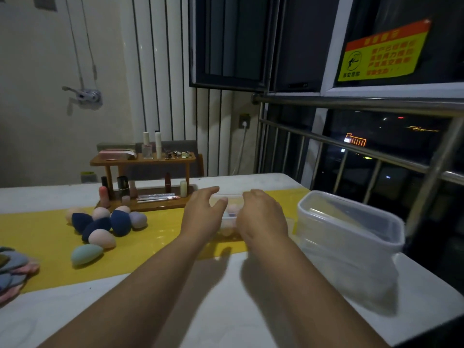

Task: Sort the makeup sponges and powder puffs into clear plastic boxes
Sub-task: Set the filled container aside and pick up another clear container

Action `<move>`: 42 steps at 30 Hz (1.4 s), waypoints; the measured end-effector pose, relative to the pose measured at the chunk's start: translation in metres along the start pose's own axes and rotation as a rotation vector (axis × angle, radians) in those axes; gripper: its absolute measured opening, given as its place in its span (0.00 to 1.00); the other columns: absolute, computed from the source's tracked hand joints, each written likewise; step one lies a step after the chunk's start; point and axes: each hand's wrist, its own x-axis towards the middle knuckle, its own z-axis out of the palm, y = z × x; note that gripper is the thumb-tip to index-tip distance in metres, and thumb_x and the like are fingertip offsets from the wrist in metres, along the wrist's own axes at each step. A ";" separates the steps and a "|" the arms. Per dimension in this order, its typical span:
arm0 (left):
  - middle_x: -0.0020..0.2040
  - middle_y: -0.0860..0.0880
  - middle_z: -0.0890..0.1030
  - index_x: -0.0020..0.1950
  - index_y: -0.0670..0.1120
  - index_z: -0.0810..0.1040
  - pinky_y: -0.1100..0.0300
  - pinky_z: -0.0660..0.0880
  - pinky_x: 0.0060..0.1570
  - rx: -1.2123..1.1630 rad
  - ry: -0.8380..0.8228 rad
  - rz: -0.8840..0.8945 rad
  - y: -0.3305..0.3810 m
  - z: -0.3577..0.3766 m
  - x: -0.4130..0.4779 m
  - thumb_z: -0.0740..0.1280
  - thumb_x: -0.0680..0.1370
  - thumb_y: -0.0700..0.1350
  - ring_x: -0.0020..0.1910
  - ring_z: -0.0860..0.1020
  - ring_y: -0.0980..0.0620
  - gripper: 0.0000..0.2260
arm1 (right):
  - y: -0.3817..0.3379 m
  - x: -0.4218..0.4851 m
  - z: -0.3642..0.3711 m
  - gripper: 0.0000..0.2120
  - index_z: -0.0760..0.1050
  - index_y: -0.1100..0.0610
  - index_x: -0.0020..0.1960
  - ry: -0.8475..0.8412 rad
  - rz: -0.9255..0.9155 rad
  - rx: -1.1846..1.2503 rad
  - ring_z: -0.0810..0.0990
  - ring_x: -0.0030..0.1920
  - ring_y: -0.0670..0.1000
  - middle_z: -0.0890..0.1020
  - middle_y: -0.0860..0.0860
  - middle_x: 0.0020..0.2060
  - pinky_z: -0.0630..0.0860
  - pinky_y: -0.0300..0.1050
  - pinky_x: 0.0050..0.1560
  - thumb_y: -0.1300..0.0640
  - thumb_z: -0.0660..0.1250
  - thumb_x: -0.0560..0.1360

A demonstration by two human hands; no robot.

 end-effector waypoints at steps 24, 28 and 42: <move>0.32 0.46 0.74 0.44 0.41 0.76 0.59 0.72 0.43 -0.654 -0.479 -0.381 0.078 0.087 -0.033 0.61 0.82 0.47 0.33 0.72 0.50 0.13 | 0.086 -0.017 -0.072 0.19 0.67 0.49 0.31 -0.146 0.158 -0.072 0.76 0.38 0.53 0.73 0.46 0.30 0.69 0.45 0.38 0.42 0.71 0.72; 0.30 0.48 0.73 0.45 0.41 0.78 0.66 0.67 0.24 -0.675 -0.358 -0.391 0.071 0.058 -0.028 0.65 0.80 0.47 0.25 0.70 0.55 0.10 | 0.062 -0.015 -0.064 0.12 0.77 0.50 0.41 -0.107 0.072 0.003 0.81 0.46 0.57 0.82 0.52 0.41 0.70 0.45 0.39 0.41 0.69 0.74; 0.40 0.43 0.80 0.42 0.43 0.79 0.52 0.79 0.45 -0.504 0.131 -0.462 -0.006 -0.099 -0.037 0.65 0.77 0.38 0.37 0.80 0.47 0.05 | -0.093 -0.036 -0.005 0.14 0.80 0.53 0.56 -0.039 -0.340 0.107 0.80 0.51 0.55 0.83 0.53 0.51 0.68 0.46 0.43 0.44 0.66 0.78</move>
